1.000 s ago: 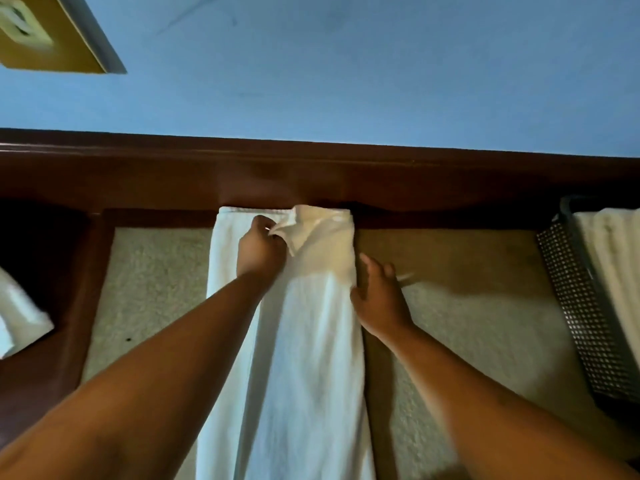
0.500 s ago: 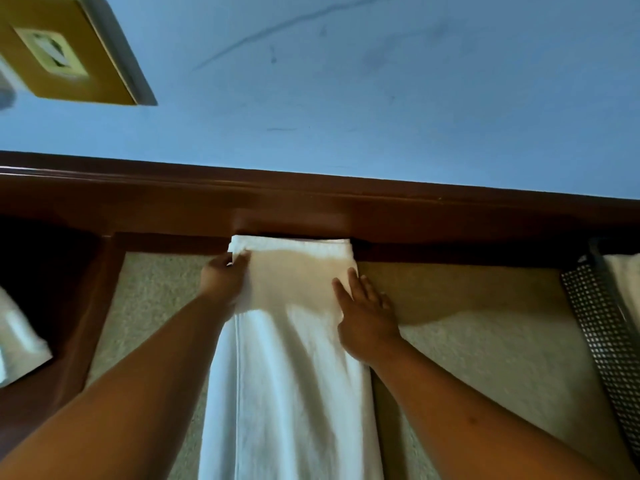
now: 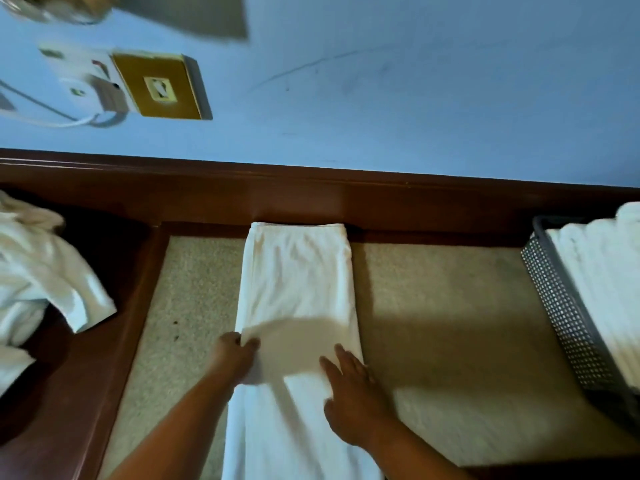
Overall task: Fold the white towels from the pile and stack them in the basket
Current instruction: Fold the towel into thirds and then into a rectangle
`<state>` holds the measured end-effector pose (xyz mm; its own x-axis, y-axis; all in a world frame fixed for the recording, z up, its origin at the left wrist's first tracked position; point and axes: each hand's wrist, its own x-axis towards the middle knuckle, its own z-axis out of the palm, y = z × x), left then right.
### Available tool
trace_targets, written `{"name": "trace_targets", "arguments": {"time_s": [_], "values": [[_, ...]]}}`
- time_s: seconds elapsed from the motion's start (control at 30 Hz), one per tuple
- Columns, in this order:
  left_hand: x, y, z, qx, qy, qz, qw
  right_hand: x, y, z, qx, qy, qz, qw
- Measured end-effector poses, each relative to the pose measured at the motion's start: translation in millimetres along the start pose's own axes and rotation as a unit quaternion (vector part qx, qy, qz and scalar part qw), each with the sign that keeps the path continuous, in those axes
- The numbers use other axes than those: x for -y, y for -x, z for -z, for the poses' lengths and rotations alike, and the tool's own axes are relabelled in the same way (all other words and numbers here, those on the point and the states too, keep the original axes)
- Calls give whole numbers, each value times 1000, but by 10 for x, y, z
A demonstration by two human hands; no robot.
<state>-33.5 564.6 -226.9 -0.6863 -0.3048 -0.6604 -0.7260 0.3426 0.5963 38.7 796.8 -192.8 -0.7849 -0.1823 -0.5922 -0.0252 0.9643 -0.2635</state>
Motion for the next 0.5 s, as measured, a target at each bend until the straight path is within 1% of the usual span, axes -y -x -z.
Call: {"name": "trace_targets", "arguments": {"time_s": [0.03, 0.07, 0.13, 0.2, 0.27, 0.33, 0.37, 0.43, 0.5], "values": [[80, 71, -5, -20, 12, -9, 1000, 11, 111, -55, 11, 0, -6, 1000], [137, 107, -38, -17, 21, -9, 1000, 2, 179, -95, 19, -2, -12, 1000], [217, 294, -71, 32, 0, 1, 999, -4, 343, -196, 26, -6, -20, 999], [293, 487, -78, 82, -55, 6, 995, -33, 478, -292, 24, -5, -25, 999], [433, 689, -63, 127, -104, 20, 986, -36, 647, -422, 40, -9, -28, 999], [627, 823, -39, 175, -125, 48, 975, -58, 771, -575, 41, -23, -37, 998], [732, 878, -5, 183, -139, 51, 972, -53, 824, -649, 35, -30, -42, 998], [959, 929, 43, 131, -126, 34, 983, -42, 912, -771, 27, -31, -45, 998], [1139, 1008, 40, 61, -76, 7, 995, -29, 992, -882, 14, -33, -51, 998]]}}
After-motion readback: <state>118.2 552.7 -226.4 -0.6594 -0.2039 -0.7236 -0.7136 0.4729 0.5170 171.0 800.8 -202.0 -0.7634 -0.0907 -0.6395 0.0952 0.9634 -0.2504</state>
